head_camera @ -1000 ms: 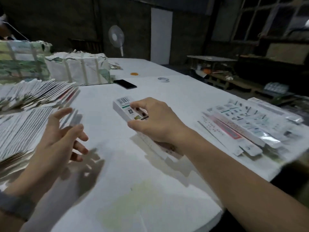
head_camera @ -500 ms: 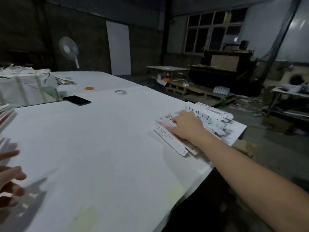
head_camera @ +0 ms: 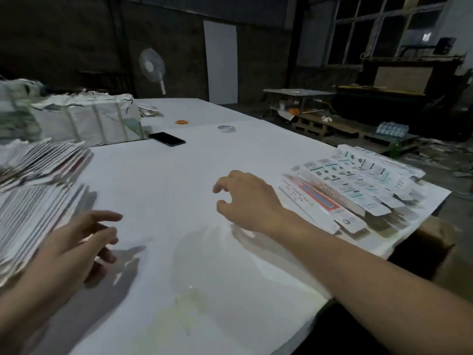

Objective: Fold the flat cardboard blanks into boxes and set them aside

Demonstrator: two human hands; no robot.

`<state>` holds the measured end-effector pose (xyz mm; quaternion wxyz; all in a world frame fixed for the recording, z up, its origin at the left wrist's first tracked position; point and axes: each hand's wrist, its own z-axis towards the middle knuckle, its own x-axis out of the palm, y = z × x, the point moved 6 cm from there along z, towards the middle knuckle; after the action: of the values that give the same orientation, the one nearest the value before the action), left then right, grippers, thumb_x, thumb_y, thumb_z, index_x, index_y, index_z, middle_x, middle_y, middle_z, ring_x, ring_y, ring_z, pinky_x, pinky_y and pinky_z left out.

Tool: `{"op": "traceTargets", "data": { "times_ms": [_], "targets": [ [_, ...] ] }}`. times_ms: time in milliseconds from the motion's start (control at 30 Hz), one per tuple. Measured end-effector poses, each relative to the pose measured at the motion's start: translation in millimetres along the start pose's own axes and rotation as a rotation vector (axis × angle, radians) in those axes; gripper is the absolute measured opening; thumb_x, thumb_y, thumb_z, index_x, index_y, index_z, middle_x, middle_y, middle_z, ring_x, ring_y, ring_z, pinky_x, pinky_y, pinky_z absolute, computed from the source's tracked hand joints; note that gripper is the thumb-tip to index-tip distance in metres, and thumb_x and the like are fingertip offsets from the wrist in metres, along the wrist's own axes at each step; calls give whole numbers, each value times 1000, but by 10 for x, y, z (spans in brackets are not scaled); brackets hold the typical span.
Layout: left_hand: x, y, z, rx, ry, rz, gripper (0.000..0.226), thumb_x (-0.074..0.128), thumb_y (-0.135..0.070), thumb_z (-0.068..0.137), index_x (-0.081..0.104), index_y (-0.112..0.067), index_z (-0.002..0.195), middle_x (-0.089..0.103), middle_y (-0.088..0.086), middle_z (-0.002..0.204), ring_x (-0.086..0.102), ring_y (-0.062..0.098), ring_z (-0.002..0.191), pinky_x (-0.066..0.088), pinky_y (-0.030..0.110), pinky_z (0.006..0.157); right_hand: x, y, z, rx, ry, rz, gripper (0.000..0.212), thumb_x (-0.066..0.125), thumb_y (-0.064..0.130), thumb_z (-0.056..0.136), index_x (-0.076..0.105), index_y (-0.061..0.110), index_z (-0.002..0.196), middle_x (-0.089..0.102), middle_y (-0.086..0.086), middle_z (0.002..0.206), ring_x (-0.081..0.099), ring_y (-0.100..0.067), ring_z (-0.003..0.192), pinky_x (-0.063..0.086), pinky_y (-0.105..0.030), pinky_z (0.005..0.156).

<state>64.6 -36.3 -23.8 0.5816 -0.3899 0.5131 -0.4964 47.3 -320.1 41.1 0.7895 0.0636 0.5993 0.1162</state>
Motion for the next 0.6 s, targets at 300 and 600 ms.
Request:
{"op": "traceTargets", "data": {
  "times_ms": [300,600],
  "targets": [
    [-173,-354,-70,349,-192,666,15,62,-18,92,72,-12,102,62,-7,70,59,19,64,46,37,64,521,1690,208,-302,-104,348,27,55,26,92,65,30,117,66,6,111,60,-22,102,46,-34,77],
    [-750,-575,-149,333,-605,942,32,56,-27,87,69,-19,115,65,9,119,52,36,116,42,46,94,759,1680,126,-361,-272,614,30,64,13,87,67,22,115,63,5,93,58,-15,81,52,-39,75]
  ]
}}
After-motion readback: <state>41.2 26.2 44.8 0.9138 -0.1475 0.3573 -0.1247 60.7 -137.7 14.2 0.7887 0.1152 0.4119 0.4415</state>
